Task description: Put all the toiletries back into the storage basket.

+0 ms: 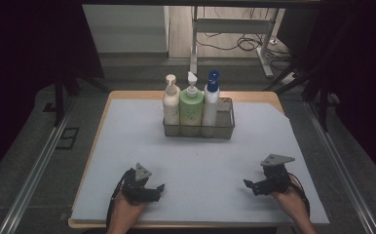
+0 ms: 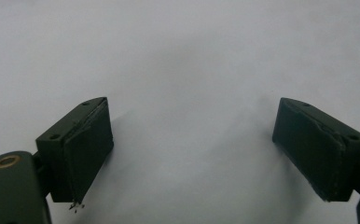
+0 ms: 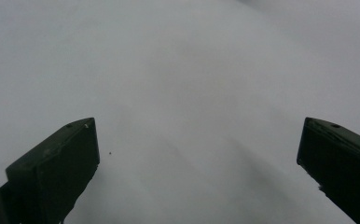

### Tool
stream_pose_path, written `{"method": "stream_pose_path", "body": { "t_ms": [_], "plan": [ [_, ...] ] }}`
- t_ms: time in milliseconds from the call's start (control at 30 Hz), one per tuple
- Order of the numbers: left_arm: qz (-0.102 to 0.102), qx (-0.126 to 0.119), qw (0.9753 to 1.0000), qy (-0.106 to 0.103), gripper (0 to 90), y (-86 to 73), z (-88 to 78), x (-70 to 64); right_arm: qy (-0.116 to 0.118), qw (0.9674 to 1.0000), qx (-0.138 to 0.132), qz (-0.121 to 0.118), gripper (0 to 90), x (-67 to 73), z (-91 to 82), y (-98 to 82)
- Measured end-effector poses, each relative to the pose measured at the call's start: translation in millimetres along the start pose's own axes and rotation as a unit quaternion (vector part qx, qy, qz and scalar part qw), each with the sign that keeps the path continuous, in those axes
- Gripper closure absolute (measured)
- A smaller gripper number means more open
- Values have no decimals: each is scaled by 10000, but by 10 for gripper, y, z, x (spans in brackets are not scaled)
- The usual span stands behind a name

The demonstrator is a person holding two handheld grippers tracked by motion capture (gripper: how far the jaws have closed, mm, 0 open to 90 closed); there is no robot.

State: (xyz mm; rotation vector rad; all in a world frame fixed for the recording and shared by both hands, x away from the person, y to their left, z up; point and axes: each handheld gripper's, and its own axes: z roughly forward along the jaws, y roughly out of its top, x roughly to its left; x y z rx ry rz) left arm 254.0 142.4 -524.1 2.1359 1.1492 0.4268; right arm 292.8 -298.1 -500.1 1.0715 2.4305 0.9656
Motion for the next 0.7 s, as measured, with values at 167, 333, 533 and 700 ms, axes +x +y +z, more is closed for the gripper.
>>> {"method": "stream_pose_path", "body": {
  "t_ms": [167, 333, 533, 700],
  "plan": [
    [-1, -1, 10000, 1, 119, 0, 0, 0, 22, 10000, -7, 59, 0, 0, 56, -92],
    [-1, -1, 10000, 2, 119, 0, 0, -1, 26, 9999, 49, 100, 0, 4, 126, -164],
    [-3, -1, 10000, 1, 119, 0, 0, -1, -1, 9999, 48, 94, 0, 9, 128, -166],
    [-3, 2, 10000, -1, 118, 0, 0, 0, -2, 9999, 51, 99, 0, 11, 129, -169]
  ]
}}
